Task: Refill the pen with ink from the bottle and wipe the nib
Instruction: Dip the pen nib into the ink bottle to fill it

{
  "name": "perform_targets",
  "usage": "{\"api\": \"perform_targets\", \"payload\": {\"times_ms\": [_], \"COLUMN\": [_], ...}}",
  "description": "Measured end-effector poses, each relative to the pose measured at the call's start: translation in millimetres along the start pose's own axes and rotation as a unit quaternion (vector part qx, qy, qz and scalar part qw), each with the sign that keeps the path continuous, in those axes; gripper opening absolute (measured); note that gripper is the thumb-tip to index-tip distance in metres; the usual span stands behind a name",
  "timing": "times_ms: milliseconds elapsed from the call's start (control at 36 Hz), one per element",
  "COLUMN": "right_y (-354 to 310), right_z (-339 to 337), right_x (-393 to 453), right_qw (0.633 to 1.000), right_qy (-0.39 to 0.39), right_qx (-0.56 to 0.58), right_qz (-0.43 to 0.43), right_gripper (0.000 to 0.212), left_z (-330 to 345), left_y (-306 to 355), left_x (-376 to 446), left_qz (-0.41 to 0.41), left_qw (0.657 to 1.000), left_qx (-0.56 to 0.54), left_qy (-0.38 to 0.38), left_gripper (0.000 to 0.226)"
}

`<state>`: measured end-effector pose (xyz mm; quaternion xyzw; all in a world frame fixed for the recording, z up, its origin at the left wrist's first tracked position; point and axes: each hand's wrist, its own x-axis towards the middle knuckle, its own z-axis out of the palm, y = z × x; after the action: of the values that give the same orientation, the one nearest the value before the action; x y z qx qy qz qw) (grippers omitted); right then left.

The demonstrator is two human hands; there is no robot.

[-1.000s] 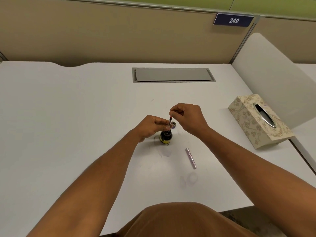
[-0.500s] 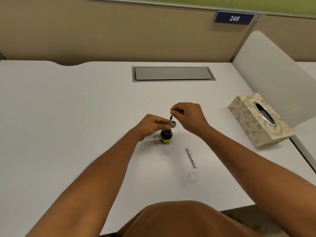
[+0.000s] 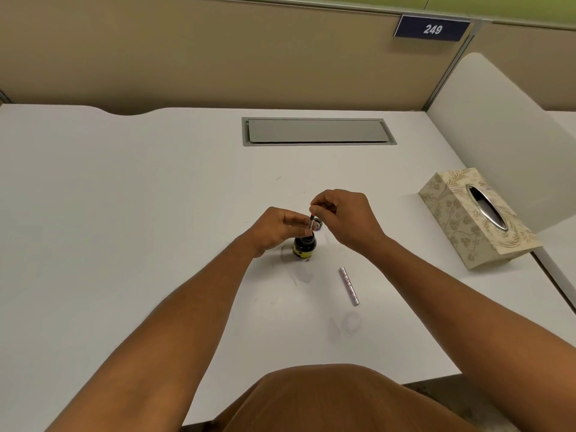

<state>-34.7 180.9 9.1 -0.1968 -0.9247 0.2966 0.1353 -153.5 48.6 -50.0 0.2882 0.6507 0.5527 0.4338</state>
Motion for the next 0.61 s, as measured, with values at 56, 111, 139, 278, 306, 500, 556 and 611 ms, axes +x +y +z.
{"api": "perform_targets", "payload": {"times_ms": [56,111,139,278,306,500,556,611], "right_y": [1.2,2.5,2.9,3.4,3.6,5.3,4.7,3.9], "right_z": [1.0,0.9,0.8,-0.3,-0.5,-1.8,-2.0,-2.2], "right_x": [-1.0,-1.7,-1.8,-2.1,-1.8,0.1,0.6,0.8], "right_qw": [1.000,1.000,1.000,1.000,1.000,1.000,0.999,0.999], "right_qy": [0.003,0.009,0.013,0.020,0.020,0.008,0.006,0.008], "right_qx": [-0.008,-0.010,-0.009,-0.004,-0.004,-0.027,-0.032,-0.032], "right_qz": [-0.001,0.000,0.000,0.001,0.003,0.001,-0.002,-0.005], "right_gripper": [0.010,0.011,0.011,0.011,0.012,0.021,0.020,0.017], "left_z": [0.1,0.3,0.4,0.2,0.1,-1.0,-1.5,-1.6], "left_y": [-0.8,-1.0,-0.9,-1.9,-2.1,-0.9,-1.0,-1.3], "left_x": [0.0,0.1,0.3,1.2,1.7,2.5,3.9,4.7], "left_qz": [-0.001,-0.001,-0.001,-0.001,-0.002,-0.006,-0.007,-0.008], "left_qw": [1.000,1.000,1.000,1.000,1.000,1.000,1.000,1.000], "left_qx": [-0.003,-0.007,-0.008,-0.009,-0.008,0.000,0.005,0.008], "left_qy": [0.001,0.002,0.002,0.003,0.002,-0.002,0.002,0.004], "left_gripper": [0.024,0.023,0.023,0.022,0.022,0.022,0.023,0.024]}}
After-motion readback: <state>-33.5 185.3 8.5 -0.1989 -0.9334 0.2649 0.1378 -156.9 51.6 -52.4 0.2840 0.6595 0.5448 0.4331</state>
